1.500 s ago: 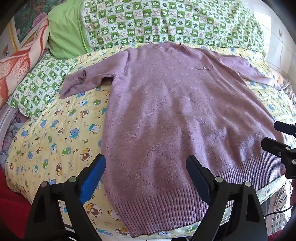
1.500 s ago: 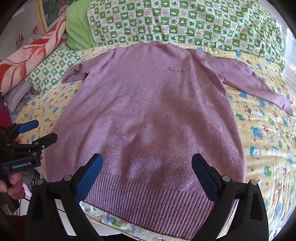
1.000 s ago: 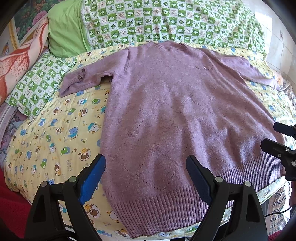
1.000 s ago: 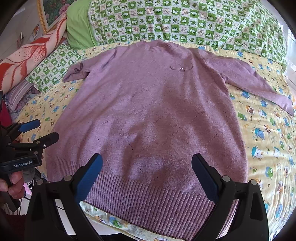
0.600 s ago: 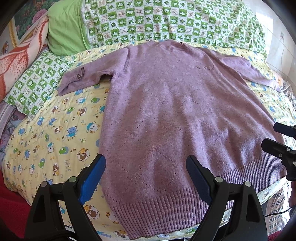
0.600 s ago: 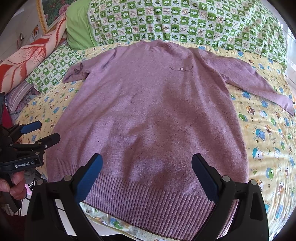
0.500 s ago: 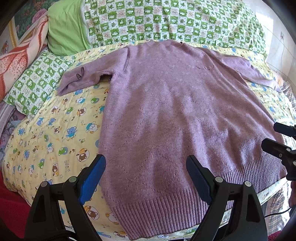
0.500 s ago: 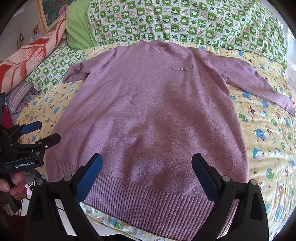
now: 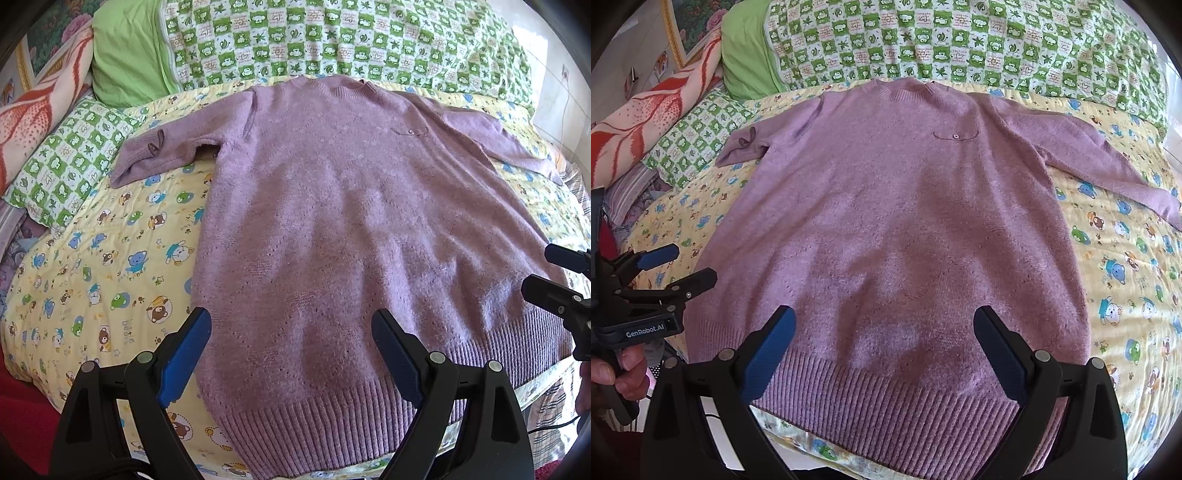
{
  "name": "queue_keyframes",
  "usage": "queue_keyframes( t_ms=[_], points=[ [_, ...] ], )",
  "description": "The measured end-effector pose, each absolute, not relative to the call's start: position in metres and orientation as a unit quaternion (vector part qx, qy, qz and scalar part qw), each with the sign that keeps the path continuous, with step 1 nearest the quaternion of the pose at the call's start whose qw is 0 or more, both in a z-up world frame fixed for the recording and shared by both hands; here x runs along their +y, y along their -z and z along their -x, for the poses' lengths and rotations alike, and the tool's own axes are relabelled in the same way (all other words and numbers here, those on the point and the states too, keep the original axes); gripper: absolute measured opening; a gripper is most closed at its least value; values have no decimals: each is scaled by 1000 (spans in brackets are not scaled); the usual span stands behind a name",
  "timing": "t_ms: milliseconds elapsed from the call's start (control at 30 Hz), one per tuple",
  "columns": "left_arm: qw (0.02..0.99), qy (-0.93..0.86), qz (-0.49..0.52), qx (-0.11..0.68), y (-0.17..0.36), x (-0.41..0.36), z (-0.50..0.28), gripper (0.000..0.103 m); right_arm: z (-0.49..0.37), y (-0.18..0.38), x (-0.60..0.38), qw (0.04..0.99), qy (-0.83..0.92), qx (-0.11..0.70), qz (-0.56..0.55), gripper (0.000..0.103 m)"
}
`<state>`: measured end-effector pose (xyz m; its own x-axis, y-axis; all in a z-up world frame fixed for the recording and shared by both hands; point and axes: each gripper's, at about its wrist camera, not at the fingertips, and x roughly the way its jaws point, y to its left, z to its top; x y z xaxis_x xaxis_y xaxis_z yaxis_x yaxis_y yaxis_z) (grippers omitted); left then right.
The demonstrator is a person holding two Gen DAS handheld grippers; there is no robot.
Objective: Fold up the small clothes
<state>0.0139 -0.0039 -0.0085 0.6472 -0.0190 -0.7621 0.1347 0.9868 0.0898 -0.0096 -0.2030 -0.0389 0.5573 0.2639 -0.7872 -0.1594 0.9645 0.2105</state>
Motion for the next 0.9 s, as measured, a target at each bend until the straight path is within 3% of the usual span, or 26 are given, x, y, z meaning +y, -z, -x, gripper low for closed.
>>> queue_keyframes(
  t_ms=[533,900],
  points=[
    [900,47,-51,430,5,-2,-35,89,-2,36,-223,879,-112,454,-87,97],
    [898,51,-11,437,-12,-3,-112,89,-45,42,-366,867,36,439,-233,97]
  ],
)
